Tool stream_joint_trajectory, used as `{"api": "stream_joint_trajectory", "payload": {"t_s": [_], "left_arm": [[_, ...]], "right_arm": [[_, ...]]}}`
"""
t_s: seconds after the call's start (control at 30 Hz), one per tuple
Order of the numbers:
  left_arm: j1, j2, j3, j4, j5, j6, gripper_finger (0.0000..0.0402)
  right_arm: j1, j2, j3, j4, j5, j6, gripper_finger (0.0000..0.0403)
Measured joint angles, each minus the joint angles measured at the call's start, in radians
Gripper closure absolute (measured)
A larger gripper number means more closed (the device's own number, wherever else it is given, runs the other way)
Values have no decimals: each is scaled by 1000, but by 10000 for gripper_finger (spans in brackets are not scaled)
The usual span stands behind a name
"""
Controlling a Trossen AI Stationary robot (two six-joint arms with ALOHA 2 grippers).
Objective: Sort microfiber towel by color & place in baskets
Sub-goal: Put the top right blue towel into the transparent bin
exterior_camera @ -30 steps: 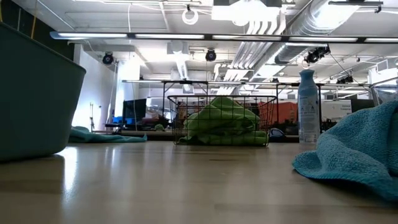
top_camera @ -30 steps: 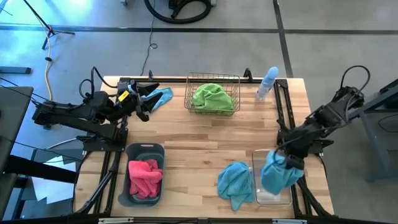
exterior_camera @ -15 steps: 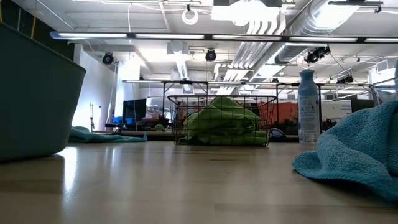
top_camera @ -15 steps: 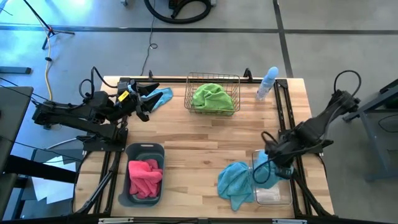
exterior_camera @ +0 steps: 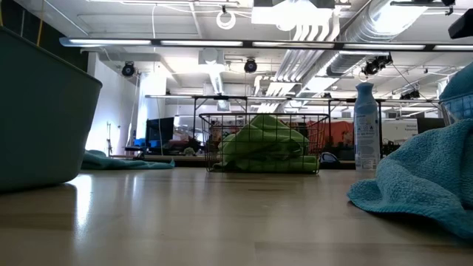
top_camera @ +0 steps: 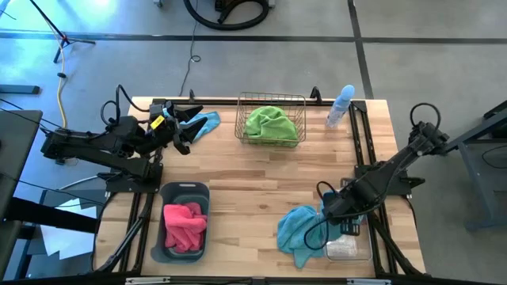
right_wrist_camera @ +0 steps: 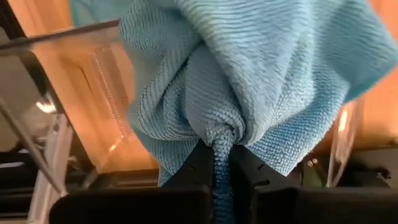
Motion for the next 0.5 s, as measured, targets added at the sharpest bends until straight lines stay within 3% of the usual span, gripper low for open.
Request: {"api": "stream_joint_trajectory", "payload": {"t_s": [0.2, 0.4, 0.5], "left_arm": [[0, 0, 0, 0, 0, 9, 156], [0, 0, 0, 0, 0, 10, 156], [0, 0, 0, 0, 0, 10, 156]], "right_arm": [[70, 39, -32, -7, -22, 33, 395], [180, -46, -110, 78, -23, 221, 398], [202, -70, -122, 161, -3, 239, 399]]}}
